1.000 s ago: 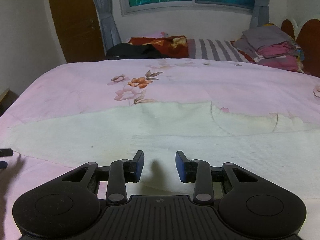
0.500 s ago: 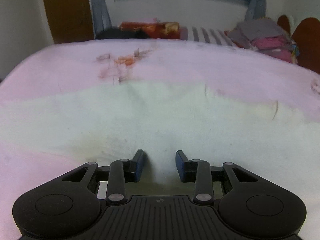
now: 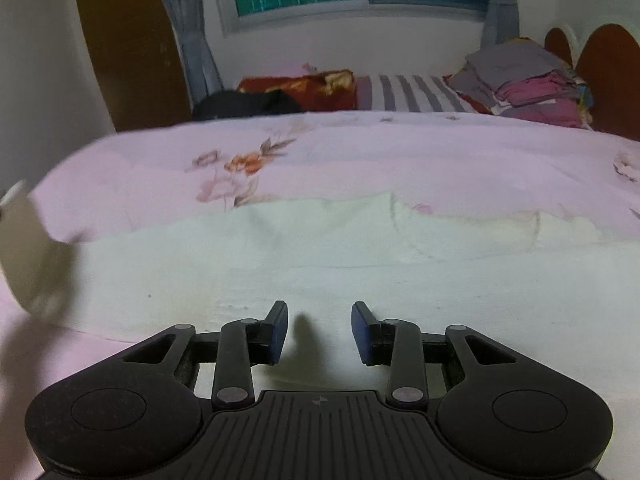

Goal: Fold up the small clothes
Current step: 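Grasp the other sleeve cuff with the left tool, then fold the held sleeve across the body with the left tool and release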

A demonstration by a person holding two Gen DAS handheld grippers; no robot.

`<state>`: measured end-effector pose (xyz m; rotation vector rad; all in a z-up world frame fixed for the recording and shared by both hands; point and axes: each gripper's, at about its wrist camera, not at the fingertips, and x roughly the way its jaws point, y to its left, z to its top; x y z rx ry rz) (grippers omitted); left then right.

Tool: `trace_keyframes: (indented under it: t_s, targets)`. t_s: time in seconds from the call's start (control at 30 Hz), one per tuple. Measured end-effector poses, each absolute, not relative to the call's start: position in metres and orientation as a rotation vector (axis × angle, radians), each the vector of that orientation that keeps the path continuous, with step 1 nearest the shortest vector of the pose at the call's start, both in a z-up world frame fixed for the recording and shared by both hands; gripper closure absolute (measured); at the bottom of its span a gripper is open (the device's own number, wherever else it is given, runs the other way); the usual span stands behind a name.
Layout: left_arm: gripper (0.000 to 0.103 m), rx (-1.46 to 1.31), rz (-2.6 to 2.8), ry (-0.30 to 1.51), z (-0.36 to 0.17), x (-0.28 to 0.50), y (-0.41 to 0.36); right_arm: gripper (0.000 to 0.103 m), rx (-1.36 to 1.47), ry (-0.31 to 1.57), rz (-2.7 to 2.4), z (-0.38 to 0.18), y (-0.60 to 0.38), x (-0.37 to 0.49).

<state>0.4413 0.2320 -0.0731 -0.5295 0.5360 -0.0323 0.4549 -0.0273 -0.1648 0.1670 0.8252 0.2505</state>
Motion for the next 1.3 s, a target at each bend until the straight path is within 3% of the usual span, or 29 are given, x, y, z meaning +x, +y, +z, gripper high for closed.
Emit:
trace_keyframes:
  t_s: [0.23, 0.43, 0.5, 0.53, 0.63, 0.67, 0.7, 0.73, 1.07, 1.13, 1.17, 1.2, 1.23, 1.3]
  targets:
    - [0.100, -0.439, -0.301, 0.633, -0.076, 0.463, 0.090, 0.068, 0.202, 0.800, 0.194, -0.150, -0.088, 0.434]
    - [0.099, -0.355, -0.412, 0.735, -0.122, 0.457, 0.004, 0.068, 0.229, 0.809, 0.136, -0.149, -0.150, 0.418]
    - [0.093, -0.301, -0.427, 0.786, -0.138, 0.453, -0.016, 0.068, 0.234, 0.812, 0.132, -0.149, -0.164, 0.414]
    - [0.082, -0.275, -0.419, 0.807, -0.144, 0.450, -0.021, 0.068, 0.239, 0.815, 0.129, -0.150, -0.170, 0.413]
    - [0.071, -0.236, -0.395, 0.849, -0.151, 0.433, -0.024, 0.066, 0.271, 0.823, 0.151, -0.151, -0.180, 0.409]
    - [0.061, -0.228, -0.382, 0.849, -0.150, 0.429, -0.021, 0.049, 0.283, 0.824, 0.159, -0.151, -0.181, 0.409]
    - [0.055, -0.218, -0.359, 0.832, -0.149, 0.423, -0.015, 0.022, 0.293, 0.819, 0.166, -0.150, -0.182, 0.408]
    - [0.046, -0.207, -0.325, 0.813, -0.145, 0.418, -0.007, 0.016, 0.298, 0.807, 0.169, -0.150, -0.182, 0.407]
    - [0.046, -0.186, -0.133, 0.838, -0.151, 0.390, 0.055, 0.016, 0.313, 0.852, 0.306, -0.158, -0.137, 0.420]
    - [0.046, -0.196, -0.111, 0.851, -0.155, 0.389, 0.063, 0.017, 0.322, 0.871, 0.307, -0.162, -0.131, 0.424]
    - [0.046, -0.195, -0.100, 0.851, -0.157, 0.388, 0.066, 0.035, 0.310, 0.880, 0.298, -0.164, -0.128, 0.426]
    - [0.047, -0.191, -0.087, 0.854, -0.159, 0.388, 0.068, 0.061, 0.304, 0.893, 0.300, -0.166, -0.125, 0.428]
    - [0.047, -0.191, -0.083, 0.855, -0.160, 0.388, 0.070, 0.068, 0.305, 0.905, 0.300, -0.168, -0.124, 0.429]
    - [0.047, -0.186, -0.082, 0.851, -0.162, 0.388, 0.072, 0.070, 0.309, 0.913, 0.286, -0.171, -0.124, 0.432]
